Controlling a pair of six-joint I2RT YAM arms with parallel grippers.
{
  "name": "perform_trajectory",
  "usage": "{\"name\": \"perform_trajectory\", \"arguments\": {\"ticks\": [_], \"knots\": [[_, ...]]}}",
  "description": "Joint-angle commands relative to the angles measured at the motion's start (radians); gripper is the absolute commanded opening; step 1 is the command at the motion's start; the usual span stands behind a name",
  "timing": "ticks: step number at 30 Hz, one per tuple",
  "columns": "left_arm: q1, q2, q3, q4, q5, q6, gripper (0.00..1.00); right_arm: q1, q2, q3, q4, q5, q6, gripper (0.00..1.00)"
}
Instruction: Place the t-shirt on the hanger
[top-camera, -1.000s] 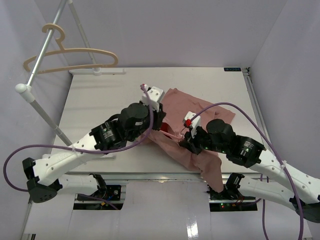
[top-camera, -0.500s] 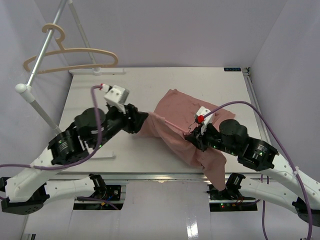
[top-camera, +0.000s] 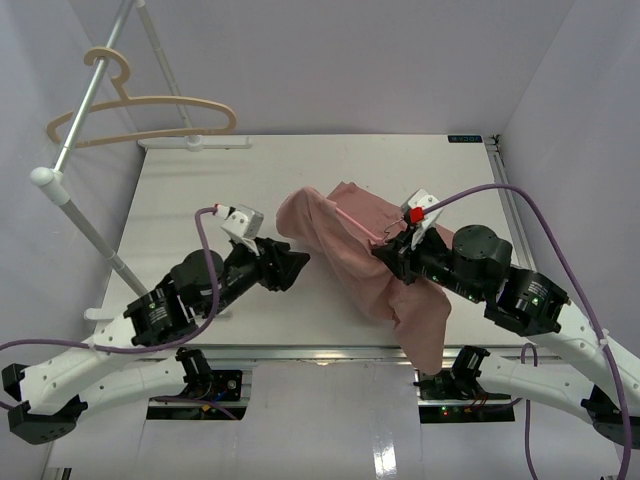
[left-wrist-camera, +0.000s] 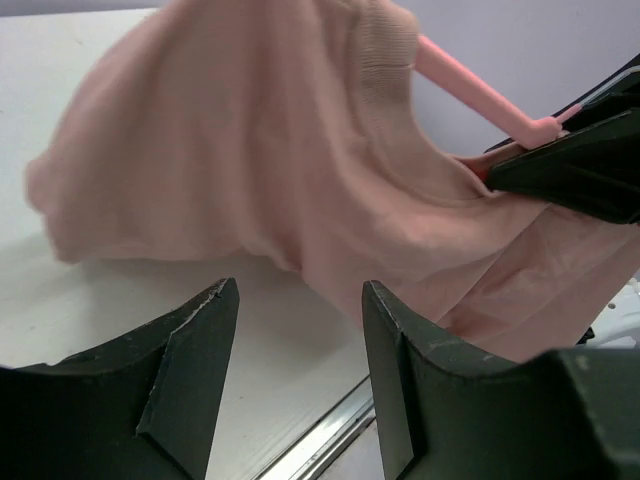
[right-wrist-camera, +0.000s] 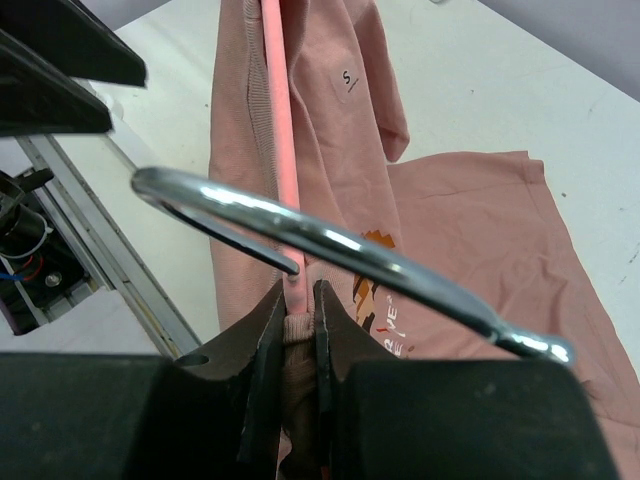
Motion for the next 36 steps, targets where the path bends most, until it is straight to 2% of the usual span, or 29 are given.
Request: {"name": "perform_trajectory", "arguments": {"ticks": [1, 5, 7, 10, 11, 19, 25, 27, 28, 29, 31, 33, 36], "knots": [[0.003, 0.104, -0.005, 0.212, 0.064, -0.081, 0.64, 0.002, 0.015, 0.048, 0.125, -0.003, 0.018, 0.08], [0.003, 0.196, -0.004, 0.274, 0.043, -0.12, 0.63, 0.002, 0.009, 0.031, 0.148, 0.003, 0.018, 0.08], [0.003, 0.25, -0.005, 0.29, 0.032, -0.131, 0.54, 0.002, 0.005, 0.02, 0.161, 0.014, 0.018, 0.08], [0.001, 0.286, -0.035, 0.359, 0.064, -0.143, 0.08, 0.002, -0.006, -0.006, 0.192, 0.062, 0.018, 0.08], [0.001, 0.29, -0.049, 0.38, 0.072, -0.15, 0.0, 0.002, -0.01, -0.016, 0.206, 0.079, 0.018, 0.08], [0.001, 0.283, -0.175, 0.494, 0.179, -0.208, 0.0, 0.002, 0.017, -0.063, 0.305, 0.233, 0.0, 0.08], [0.0, 0.321, -0.2, 0.578, 0.367, -0.193, 0.0, 0.002, 0.034, -0.077, 0.393, 0.286, -0.003, 0.08], [0.0, 0.334, -0.191, 0.581, 0.441, -0.17, 0.03, 0.002, 0.036, -0.079, 0.403, 0.283, -0.002, 0.08], [0.0, 0.332, -0.173, 0.557, 0.467, -0.145, 0.16, 0.002, 0.034, -0.081, 0.4, 0.278, -0.001, 0.08], [0.0, 0.327, -0.152, 0.521, 0.486, -0.116, 0.35, 0.002, 0.031, -0.084, 0.393, 0.271, 0.0, 0.08], [0.0, 0.291, -0.107, 0.382, 0.379, -0.09, 0.56, 0.0, 0.015, -0.092, 0.362, 0.238, 0.002, 0.08], [0.0, 0.227, -0.076, 0.302, 0.249, -0.065, 0.63, 0.001, -0.017, -0.117, 0.329, 0.207, 0.014, 0.08], [0.0, 0.141, -0.061, 0.202, 0.088, -0.041, 0.64, 0.0, -0.089, -0.152, 0.3, 0.168, 0.024, 0.08]]}}
